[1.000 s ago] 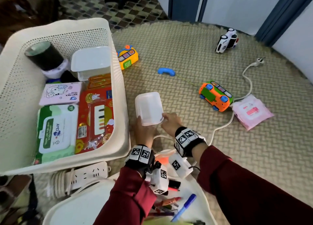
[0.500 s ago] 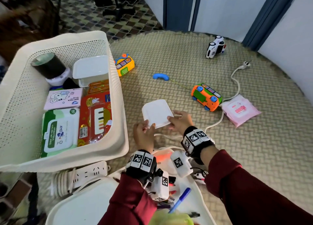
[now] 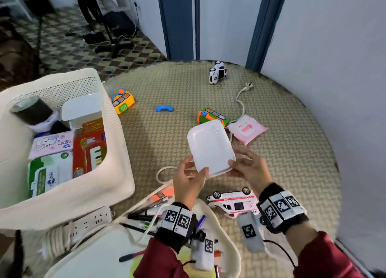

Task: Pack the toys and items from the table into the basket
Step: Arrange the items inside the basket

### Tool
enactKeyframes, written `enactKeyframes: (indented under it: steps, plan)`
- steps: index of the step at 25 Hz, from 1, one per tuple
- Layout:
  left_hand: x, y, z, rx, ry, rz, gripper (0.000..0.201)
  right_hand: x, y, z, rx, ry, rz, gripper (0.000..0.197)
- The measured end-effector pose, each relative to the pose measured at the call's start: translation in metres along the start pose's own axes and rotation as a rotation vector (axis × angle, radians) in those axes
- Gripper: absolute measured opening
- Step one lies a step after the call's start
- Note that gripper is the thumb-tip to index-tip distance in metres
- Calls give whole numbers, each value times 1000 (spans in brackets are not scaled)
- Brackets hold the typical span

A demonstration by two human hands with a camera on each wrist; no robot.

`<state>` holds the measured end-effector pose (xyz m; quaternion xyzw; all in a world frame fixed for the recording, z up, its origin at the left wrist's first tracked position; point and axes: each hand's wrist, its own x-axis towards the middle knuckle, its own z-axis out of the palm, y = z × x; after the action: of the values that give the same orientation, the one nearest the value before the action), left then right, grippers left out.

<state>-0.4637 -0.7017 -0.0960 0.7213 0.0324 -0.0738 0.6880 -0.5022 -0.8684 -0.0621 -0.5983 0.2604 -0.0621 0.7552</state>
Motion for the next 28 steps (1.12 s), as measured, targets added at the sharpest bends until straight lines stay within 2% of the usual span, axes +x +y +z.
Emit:
enactKeyframes:
  steps: [6, 10, 15, 18, 20, 22, 25, 27, 28]
  plan:
    - [-42, 19, 49, 4, -241, -10, 62, -67, 0, -87, -103, 110, -191, 34]
    - [-65, 36, 84, -66, -373, -79, 54, -105, -1, -130, -286, 202, -279, 34]
    - [-84, 35, 112, -112, -473, -238, 36, -134, 11, -159, -404, 274, -239, 28]
    - [-94, 28, 120, -143, -491, -270, 31, -145, 26, -171, -442, 304, -212, 37]
    - [-99, 21, 122, -135, -499, -275, 24, -154, 34, -176, -433, 304, -208, 30]
    - [-103, 15, 123, -124, -520, -297, 26, -159, 40, -181, -442, 364, -226, 20]
    - [-109, 1, 120, -98, -546, -339, 29, -155, 56, -195, -369, 526, -142, 38]
    - [-115, -14, 116, 17, -544, -254, 26, -152, 73, -202, -345, 544, -40, 50]
    - [-118, -23, 114, 160, -532, -137, 22, -153, 81, -205, -371, 540, -13, 51]
